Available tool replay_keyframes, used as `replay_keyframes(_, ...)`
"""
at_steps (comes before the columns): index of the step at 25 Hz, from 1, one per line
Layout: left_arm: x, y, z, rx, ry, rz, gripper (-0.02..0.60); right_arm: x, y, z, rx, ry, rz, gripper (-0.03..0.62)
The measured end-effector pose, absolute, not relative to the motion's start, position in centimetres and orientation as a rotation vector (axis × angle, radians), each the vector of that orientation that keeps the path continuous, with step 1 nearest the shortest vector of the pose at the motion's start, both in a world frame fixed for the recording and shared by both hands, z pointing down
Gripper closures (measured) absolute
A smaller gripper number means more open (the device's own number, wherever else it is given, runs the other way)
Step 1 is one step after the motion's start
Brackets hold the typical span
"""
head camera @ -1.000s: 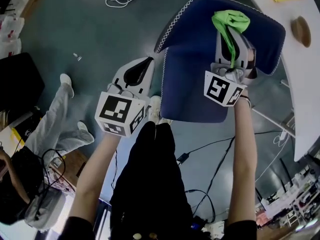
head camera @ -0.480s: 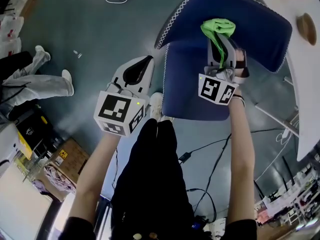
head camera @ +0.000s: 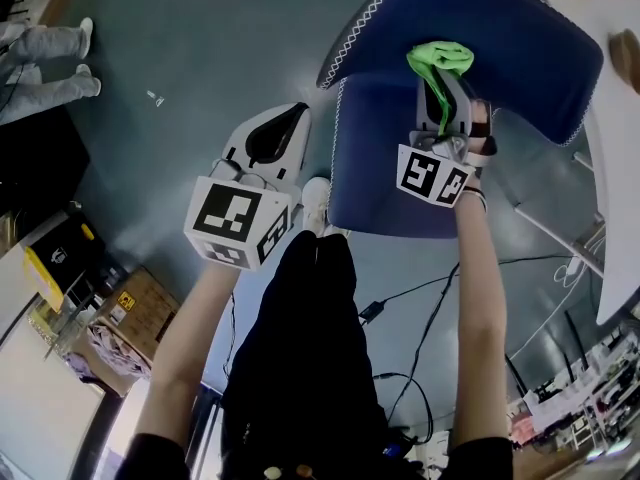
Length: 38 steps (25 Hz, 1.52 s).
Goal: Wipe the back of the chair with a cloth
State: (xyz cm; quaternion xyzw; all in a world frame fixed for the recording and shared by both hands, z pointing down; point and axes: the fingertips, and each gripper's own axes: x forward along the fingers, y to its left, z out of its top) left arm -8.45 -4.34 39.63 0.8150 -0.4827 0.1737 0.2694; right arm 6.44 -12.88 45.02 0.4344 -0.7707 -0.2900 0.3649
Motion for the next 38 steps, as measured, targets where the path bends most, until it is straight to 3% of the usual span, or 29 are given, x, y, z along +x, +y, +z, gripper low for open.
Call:
replay_keyframes(12,-9.7,-2.5,42.3,2.158,-1.293,0.513,0.578,6.6,-10.4,54.3,0.968,-1.94,-0.61,0.54)
replay_keyframes(38,-9.8,-1.8,43.3,2.151,-1.264,0.495,0.578,6.3,-9.1,63.1,0.802,-1.901,-0.404,0.54)
